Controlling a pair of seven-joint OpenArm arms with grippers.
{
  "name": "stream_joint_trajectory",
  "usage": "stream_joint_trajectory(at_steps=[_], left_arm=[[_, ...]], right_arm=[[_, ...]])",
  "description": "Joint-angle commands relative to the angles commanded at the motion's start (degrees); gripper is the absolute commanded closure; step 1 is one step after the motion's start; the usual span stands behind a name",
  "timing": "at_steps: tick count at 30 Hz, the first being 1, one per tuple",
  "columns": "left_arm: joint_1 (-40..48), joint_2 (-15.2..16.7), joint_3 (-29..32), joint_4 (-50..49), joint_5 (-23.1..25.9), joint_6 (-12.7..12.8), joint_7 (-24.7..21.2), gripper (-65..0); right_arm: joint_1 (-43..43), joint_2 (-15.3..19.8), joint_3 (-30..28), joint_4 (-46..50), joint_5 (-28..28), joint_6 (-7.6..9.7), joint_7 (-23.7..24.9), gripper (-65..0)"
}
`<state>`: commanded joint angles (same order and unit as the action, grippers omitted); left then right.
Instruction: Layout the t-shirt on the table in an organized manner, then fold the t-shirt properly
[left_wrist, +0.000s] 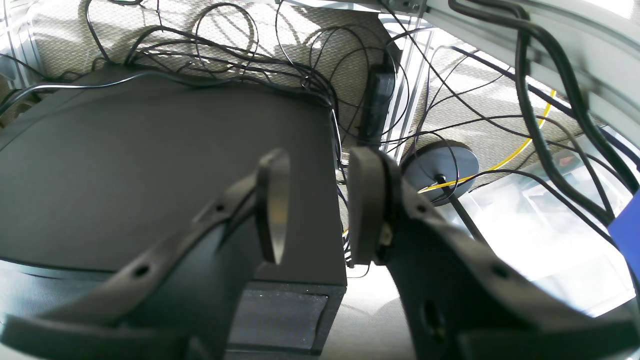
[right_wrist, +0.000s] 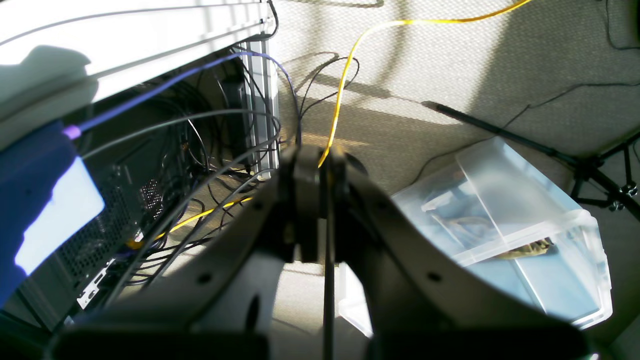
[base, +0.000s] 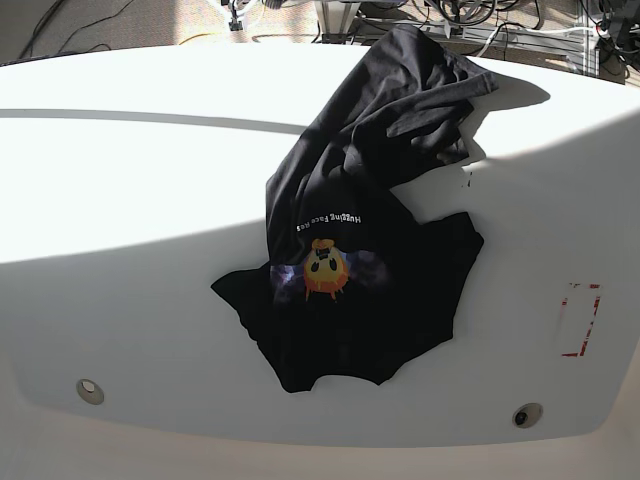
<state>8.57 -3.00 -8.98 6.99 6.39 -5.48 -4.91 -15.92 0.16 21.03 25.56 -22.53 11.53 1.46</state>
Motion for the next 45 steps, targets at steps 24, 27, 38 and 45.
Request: stream_joint_trajectory(at_steps=[24,27,38,45], left_arm=[[0.2,-0.1,-0.1,0.4,0.0,0.1,0.0,-18.1],[0.4,-0.1,-0.1,0.5,0.0,0.2,0.0,-18.1],[0.4,-0.2,-0.2,0.6,0.0,0.2,0.0,-18.1],[0.6,0.0,0.1,0.5,0.0,0.1,0.0,-18.6]], right_arm=[[-0.4,0.2,0.0,-0.4,0.0,0.17,0.7,-2.5],[-0.4,0.2,0.0,-0.3,0.0,0.06,0.7,-2.5],[-0.2,0.2,0.0,-0.3,0.0,0.23,0.5,-2.9],[-0.2,0.1,0.1,-0.5,0.0,0.18,-0.1,-2.5]])
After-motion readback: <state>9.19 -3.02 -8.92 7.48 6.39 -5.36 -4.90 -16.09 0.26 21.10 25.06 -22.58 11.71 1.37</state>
